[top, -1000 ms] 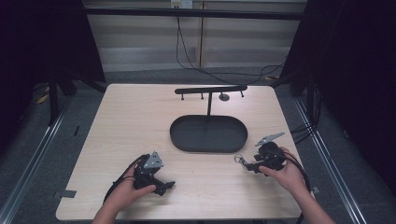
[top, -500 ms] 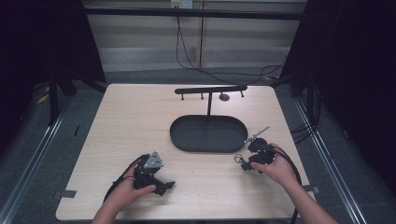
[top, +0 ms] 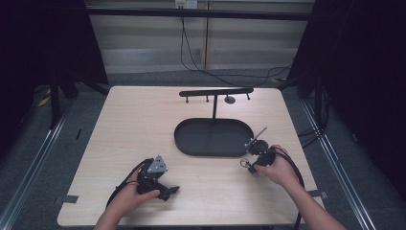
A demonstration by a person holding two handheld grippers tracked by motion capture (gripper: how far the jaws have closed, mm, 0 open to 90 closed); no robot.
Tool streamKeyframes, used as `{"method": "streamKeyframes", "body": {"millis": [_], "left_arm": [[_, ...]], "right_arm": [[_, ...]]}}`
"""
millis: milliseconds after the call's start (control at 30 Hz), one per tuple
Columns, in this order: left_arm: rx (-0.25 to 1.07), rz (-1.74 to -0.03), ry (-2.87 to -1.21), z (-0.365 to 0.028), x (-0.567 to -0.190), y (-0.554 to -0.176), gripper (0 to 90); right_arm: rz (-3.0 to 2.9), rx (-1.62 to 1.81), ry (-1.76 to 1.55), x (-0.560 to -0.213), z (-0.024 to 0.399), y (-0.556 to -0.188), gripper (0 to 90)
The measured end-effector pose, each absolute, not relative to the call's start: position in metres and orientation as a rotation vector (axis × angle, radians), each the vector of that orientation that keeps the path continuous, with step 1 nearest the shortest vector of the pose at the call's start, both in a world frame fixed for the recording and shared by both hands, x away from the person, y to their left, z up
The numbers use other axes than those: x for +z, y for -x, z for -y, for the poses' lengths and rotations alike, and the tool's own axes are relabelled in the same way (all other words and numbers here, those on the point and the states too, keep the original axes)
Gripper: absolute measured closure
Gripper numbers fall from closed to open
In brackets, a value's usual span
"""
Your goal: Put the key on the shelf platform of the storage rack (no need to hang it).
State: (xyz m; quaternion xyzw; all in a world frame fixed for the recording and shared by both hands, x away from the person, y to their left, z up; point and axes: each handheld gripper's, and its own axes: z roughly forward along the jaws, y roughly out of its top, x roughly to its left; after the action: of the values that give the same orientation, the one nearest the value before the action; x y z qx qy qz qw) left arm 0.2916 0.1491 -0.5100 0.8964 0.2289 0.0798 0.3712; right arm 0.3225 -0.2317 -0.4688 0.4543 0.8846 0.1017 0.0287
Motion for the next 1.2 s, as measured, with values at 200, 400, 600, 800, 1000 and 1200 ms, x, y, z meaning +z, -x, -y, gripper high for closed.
{"method": "streamKeyframes", "body": {"millis": [200, 400, 600, 800, 1000, 1200], "left_arm": [[0.204, -0.587, -2.298, -0.149, -0.51, -0.292, 0.6], [0.204, -0.586, -2.299, -0.149, -0.51, -0.292, 0.5], [0.204, -0.586, -2.299, -0.149, -0.51, -0.292, 0.5], [0.206, -0.587, -2.299, -0.149, -0.51, -0.292, 0.5], [0.206, -0.588, -2.299, -0.149, -0.51, -0.291, 0.5], [0.207, -0.59, -2.296, -0.149, -0.51, -0.291, 0.5]], "right_arm": [[-2.757, 0.282, -1.39, -0.468, 0.231, -0.321, 69.4], [-2.768, 0.327, -1.388, -0.46, 0.234, -0.321, 69.5], [-2.763, 0.351, -1.377, -0.441, 0.236, -0.32, 69.5], [-2.769, 0.383, -1.371, -0.432, 0.236, -0.32, 69.5], [-2.765, 0.406, -1.358, -0.426, 0.234, -0.32, 69.5], [-2.763, 0.415, -1.357, -0.418, 0.23, -0.323, 69.5]]}}
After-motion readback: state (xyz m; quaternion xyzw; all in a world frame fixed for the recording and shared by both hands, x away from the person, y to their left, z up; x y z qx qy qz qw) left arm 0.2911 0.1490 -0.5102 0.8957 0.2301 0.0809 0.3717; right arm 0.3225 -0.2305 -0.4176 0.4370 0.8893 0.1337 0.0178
